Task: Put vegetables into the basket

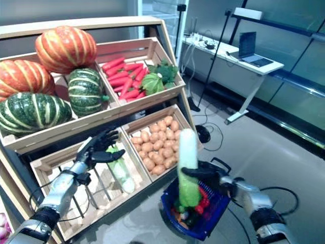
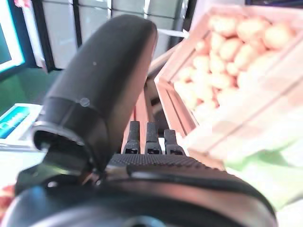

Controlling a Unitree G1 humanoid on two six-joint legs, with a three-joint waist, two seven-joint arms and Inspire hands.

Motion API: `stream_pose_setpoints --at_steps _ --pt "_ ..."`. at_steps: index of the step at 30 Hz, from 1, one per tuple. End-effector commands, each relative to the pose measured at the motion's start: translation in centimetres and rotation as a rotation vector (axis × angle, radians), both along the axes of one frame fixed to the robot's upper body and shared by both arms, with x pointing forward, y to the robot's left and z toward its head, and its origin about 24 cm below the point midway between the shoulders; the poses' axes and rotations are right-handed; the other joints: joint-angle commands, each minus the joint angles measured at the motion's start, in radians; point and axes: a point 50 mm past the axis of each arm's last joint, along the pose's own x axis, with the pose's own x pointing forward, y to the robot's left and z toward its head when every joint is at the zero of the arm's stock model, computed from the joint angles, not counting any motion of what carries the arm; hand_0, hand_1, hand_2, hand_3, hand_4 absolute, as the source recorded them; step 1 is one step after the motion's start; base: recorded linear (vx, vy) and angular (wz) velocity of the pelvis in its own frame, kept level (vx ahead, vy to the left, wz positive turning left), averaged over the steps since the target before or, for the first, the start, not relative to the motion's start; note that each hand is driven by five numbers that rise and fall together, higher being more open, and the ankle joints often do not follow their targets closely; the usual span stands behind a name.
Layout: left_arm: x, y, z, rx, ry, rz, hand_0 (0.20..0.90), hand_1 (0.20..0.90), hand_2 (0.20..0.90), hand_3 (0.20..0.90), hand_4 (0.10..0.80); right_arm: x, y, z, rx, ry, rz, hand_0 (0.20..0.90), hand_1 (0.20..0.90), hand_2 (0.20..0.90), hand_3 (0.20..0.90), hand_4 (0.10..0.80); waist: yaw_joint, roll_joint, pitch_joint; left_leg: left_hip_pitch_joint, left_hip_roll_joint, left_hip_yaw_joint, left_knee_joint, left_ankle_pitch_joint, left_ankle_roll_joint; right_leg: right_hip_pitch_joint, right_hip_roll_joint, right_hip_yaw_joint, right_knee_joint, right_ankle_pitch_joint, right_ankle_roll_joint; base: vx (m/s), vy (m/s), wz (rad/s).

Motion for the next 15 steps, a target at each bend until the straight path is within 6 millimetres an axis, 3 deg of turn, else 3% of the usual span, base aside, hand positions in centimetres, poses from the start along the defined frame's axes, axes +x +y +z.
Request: stream_pose_setpoints --at_steps 1,9,12,15 --pt "2.6 0.3 4.5 0.007 -0.207 -0.002 0.900 0.900 0.900 0.900 0.800 3.2 -2.9 5.6 -0.073 -0.291 -0.110 0.300 0.300 0.300 0.300 0.400 0.017 0.033 -0.003 0.019 -0.033 0.000 0.025 -0.094 0.058 -0.031 0.071 -0.017 0.009 0.044 -0.076 -0.002 -0.006 -0.07" --pt "3.4 -0.6 5.4 0.158 -0.237 -0.043 0.900 0.900 0.900 0.900 0.800 0.6 -6.0 2.3 -0.049 -0.204 -0.448 0.300 0.300 0.300 0.300 0.400 0.023 0.043 0.023 -0.012 -0.032 0.004 0.102 -0.131 0.075 -0.065 0.076 -0.006 0.088 0.007 -0.084 -0.015 -0.030 -0.10" --pt "4.3 -1.4 6.7 0.251 -0.291 -0.063 0.900 0.900 0.900 0.900 0.800 0.5 -6.2 1.5 -0.028 -0.171 -0.531 0.300 0.300 0.300 0.300 0.400 0.036 0.044 0.059 -0.073 -0.021 -0.013 0.193 -0.158 0.079 -0.118 0.068 -0.019 0.161 -0.014 -0.092 -0.129 -0.107 -0.06" --pt "5.7 -2.1 9.4 0.397 -0.396 -0.070 0.900 0.900 0.900 0.900 0.800 1.6 -5.9 1.7 0.011 -0.164 -0.615 0.300 0.300 0.300 0.300 0.400 0.053 0.045 0.117 -0.170 -0.004 -0.041 0.314 -0.194 0.078 -0.197 0.054 -0.039 0.247 -0.034 -0.104 -0.204 -0.129 -0.03"
